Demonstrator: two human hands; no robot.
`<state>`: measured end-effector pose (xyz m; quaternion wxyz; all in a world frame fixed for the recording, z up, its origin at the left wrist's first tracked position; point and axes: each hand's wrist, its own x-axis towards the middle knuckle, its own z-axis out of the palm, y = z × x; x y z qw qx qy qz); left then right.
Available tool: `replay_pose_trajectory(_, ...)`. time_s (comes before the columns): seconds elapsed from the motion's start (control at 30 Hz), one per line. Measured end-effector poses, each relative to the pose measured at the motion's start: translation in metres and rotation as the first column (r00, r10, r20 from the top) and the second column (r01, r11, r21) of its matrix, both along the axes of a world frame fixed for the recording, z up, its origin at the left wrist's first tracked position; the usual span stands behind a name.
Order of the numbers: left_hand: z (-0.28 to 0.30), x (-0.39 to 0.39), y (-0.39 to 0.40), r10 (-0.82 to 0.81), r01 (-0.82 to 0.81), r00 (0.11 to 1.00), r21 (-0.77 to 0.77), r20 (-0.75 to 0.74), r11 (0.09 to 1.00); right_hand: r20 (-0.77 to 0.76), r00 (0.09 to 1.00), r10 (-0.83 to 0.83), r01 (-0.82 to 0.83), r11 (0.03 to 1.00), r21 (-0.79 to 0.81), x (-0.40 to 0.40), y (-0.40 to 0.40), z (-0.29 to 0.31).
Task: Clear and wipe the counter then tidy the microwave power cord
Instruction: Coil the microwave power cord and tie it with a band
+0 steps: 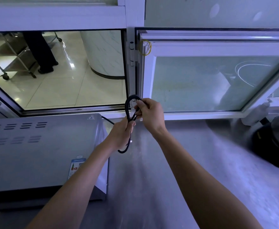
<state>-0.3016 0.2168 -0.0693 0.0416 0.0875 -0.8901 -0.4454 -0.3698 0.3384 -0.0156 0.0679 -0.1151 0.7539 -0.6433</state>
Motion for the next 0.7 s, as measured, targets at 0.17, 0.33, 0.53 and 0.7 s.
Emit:
replay_pose_trajectory(0.17,0.008,0.000,-0.007,-0.027,0.026,1.000,0.060,0.009,0.998,-0.007,1.000,0.029,-0.029,0.999,0.031,-0.004,0.007,0.006)
replay_pose_trajectory(0.33,0.017,-0.004,-0.016,0.004,-0.005,1.000,0.148,0.007,0.989,-0.087,0.995,0.049,-0.043,0.997,0.069,-0.012,0.009,0.025)
replay_pose_trajectory(0.53,0.053,-0.027,-0.029,0.019,-0.016,1.000,0.170,-0.014,0.985,-0.259,0.966,-0.012,0.053,0.987,0.152,-0.035,0.005,0.053)
replay_pose_trajectory(0.7,0.077,-0.046,-0.044,0.013,-0.006,0.999,0.220,-0.033,0.975,-0.482,0.872,-0.086,0.186,0.969,0.164,-0.060,0.000,0.082)
